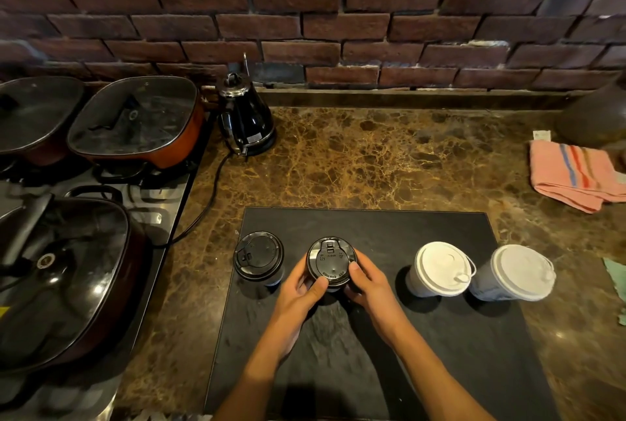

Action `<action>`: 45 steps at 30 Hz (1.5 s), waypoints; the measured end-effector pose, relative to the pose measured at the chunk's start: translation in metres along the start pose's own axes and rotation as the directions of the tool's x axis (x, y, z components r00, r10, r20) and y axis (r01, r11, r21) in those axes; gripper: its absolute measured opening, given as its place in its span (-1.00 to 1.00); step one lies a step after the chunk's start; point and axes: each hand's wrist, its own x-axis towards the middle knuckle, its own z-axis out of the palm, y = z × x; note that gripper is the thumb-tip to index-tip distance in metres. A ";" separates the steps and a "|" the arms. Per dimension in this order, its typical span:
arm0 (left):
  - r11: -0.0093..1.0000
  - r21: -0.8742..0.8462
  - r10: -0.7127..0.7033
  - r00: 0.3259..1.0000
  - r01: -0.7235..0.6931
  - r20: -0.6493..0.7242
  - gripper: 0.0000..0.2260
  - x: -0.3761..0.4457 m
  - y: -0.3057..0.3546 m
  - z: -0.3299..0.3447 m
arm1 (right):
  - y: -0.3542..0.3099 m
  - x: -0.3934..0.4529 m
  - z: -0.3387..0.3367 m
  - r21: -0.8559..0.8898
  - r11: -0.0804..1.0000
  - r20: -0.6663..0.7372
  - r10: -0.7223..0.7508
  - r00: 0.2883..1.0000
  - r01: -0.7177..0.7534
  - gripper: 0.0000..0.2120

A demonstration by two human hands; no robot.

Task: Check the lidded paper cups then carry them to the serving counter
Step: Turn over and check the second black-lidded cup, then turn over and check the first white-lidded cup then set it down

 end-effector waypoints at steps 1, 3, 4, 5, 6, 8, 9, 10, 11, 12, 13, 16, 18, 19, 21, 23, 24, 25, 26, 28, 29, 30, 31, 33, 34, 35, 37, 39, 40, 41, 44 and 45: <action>1.000 -0.007 -0.007 1.000 0.007 -0.013 -0.52 0.000 0.001 0.002 | 0.000 -0.001 0.000 -0.014 1.000 -0.010 -0.001 1.000 0.001 -0.75; 0.999 -0.029 -0.030 0.998 0.028 -0.057 -0.48 -0.001 0.000 0.004 | 0.002 -0.001 0.000 -0.045 0.999 -0.035 -0.007 0.999 0.006 -0.74; 0.998 -0.041 -0.046 0.995 0.043 -0.086 -0.43 -0.002 -0.001 0.005 | 0.003 -0.002 -0.001 -0.057 0.998 -0.046 -0.018 0.999 0.016 -0.71; 0.997 -0.040 -0.075 0.990 0.070 -0.122 -0.37 -0.004 -0.002 0.007 | 0.002 -0.002 -0.001 -0.075 0.997 -0.056 -0.034 0.998 0.030 -0.67; 0.995 -0.029 -0.102 0.983 0.098 -0.153 -0.30 -0.006 -0.003 0.009 | 0.001 -0.003 -0.001 -0.102 0.994 -0.067 -0.052 0.996 0.045 -0.61; 0.988 0.027 -0.143 0.964 0.152 -0.224 -0.27 -0.011 -0.002 0.016 | -0.004 -0.005 0.000 -0.165 0.984 -0.096 -0.085 0.992 0.068 -0.52; 0.982 0.074 -0.150 0.951 0.176 -0.269 -0.27 -0.014 0.000 0.020 | -0.006 -0.007 0.001 -0.203 0.976 -0.112 -0.101 0.989 0.077 -0.48; 0.970 0.139 -0.145 0.937 0.198 -0.319 -0.26 -0.017 0.002 0.023 | -0.007 -0.008 0.001 -0.245 0.966 -0.129 -0.118 0.985 0.084 -0.46; 0.950 0.228 -0.118 0.922 0.213 -0.368 -0.25 -0.021 0.005 0.027 | -0.008 -0.009 0.001 -0.290 0.953 -0.148 -0.138 0.979 0.091 -0.44; 0.916 0.334 -0.071 0.907 0.224 -0.415 -0.27 -0.024 0.006 0.029 | -0.008 -0.011 0.000 -0.325 0.941 -0.165 -0.156 0.974 0.096 -0.41; 0.864 0.447 -0.008 0.892 0.233 -0.451 -0.30 -0.028 0.008 0.031 | -0.010 -0.013 0.000 -0.355 0.929 -0.174 -0.170 0.970 0.099 -0.40; 0.617 0.744 0.208 0.859 0.255 -0.467 -0.39 -0.045 0.021 0.039 | -0.021 -0.020 0.000 -0.472 0.872 -0.182 -0.242 0.953 0.131 -0.43; 0.445 0.866 0.337 0.852 0.231 -0.400 -0.42 -0.054 0.032 0.045 | -0.028 -0.025 -0.003 -0.578 0.796 -0.148 -0.318 0.937 0.179 -0.43; 0.385 0.901 0.396 0.846 0.200 -0.356 -0.42 -0.058 0.038 0.047 | -0.032 -0.028 -0.005 -0.636 0.745 -0.118 -0.354 0.928 0.203 -0.42; 0.297 0.948 0.509 0.822 0.111 -0.256 -0.38 -0.060 0.049 0.049 | -0.040 -0.033 -0.009 -0.739 0.626 -0.051 -0.418 0.907 0.247 -0.41; 0.207 0.978 0.607 0.780 0.029 -0.152 -0.33 -0.056 0.060 0.050 | -0.049 -0.039 -0.016 -0.801 0.536 -0.023 -0.470 0.883 0.265 -0.40; 0.164 0.986 0.635 0.766 -0.002 -0.104 -0.30 -0.053 0.065 0.054 | -0.054 -0.043 -0.021 -0.825 0.498 -0.021 -0.499 0.866 0.267 -0.40; 0.126 0.992 0.653 0.755 -0.024 -0.065 -0.27 -0.050 0.071 0.056 | -0.059 -0.046 -0.025 -0.851 0.451 -0.012 -0.529 0.848 0.269 -0.39; 0.095 0.994 0.665 0.746 -0.048 -0.028 -0.25 -0.047 0.077 0.059 | -0.062 -0.048 -0.029 -0.876 0.402 -0.001 -0.554 0.832 0.267 -0.38; 0.032 0.993 0.688 0.723 -0.112 0.060 -0.23 -0.041 0.086 0.070 | -0.068 -0.054 -0.043 -0.917 0.328 -0.007 -0.585 0.811 0.229 -0.36; 0.000 0.991 0.694 0.713 -0.137 0.099 -0.22 -0.038 0.090 0.077 | -0.071 -0.056 -0.051 -0.932 0.304 -0.020 -0.592 0.806 0.200 -0.34; -0.033 0.987 0.695 0.706 -0.156 0.135 -0.21 -0.035 0.092 0.084 | -0.074 -0.059 -0.059 -0.942 0.291 -0.042 -0.593 0.804 0.165 -0.33; -0.060 0.983 0.694 0.701 -0.173 0.166 -0.21 -0.032 0.093 0.091 | -0.076 -0.062 -0.067 -0.949 0.288 -0.069 -0.592 0.803 0.131 -0.31; -0.101 0.974 0.682 0.699 -0.202 0.216 -0.20 -0.027 0.094 0.106 | -0.078 -0.069 -0.084 -0.951 0.299 -0.122 -0.585 0.802 0.074 -0.27; -0.117 0.970 0.672 0.702 -0.214 0.235 -0.20 -0.025 0.093 0.114 | -0.079 -0.072 -0.093 -0.950 0.308 -0.144 -0.579 0.802 0.052 -0.25; -0.129 0.966 0.661 0.707 -0.226 0.254 -0.19 -0.023 0.091 0.121 | -0.078 -0.076 -0.101 -0.947 0.319 -0.165 -0.574 0.802 0.033 -0.25; -0.150 0.955 0.635 0.715 -0.258 0.292 -0.19 -0.020 0.086 0.137 | -0.075 -0.085 -0.116 -0.938 0.348 -0.210 -0.564 0.798 -0.001 -0.26; -0.164 0.939 0.609 0.718 -0.302 0.337 -0.20 -0.017 0.080 0.153 | -0.067 -0.095 -0.132 -0.919 0.394 -0.259 -0.547 0.796 -0.029 -0.30; -0.170 0.931 0.591 0.722 -0.323 0.359 -0.20 -0.015 0.076 0.161 | -0.062 -0.100 -0.138 -0.908 0.416 -0.281 -0.542 0.792 -0.038 -0.32; -0.177 0.923 0.572 0.727 -0.342 0.379 -0.19 -0.013 0.071 0.169 | -0.057 -0.105 -0.144 -0.898 0.438 -0.299 -0.542 0.785 -0.040 -0.33; -0.196 0.901 0.521 0.738 -0.386 0.429 -0.21 -0.007 0.056 0.187 | -0.033 -0.120 -0.154 -0.834 0.551 -0.352 -0.523 0.776 -0.007 -0.38; -0.199 0.897 0.509 0.741 -0.394 0.438 -0.22 -0.005 0.052 0.191 | -0.024 -0.123 -0.154 -0.801 0.599 -0.365 -0.496 0.788 0.006 -0.41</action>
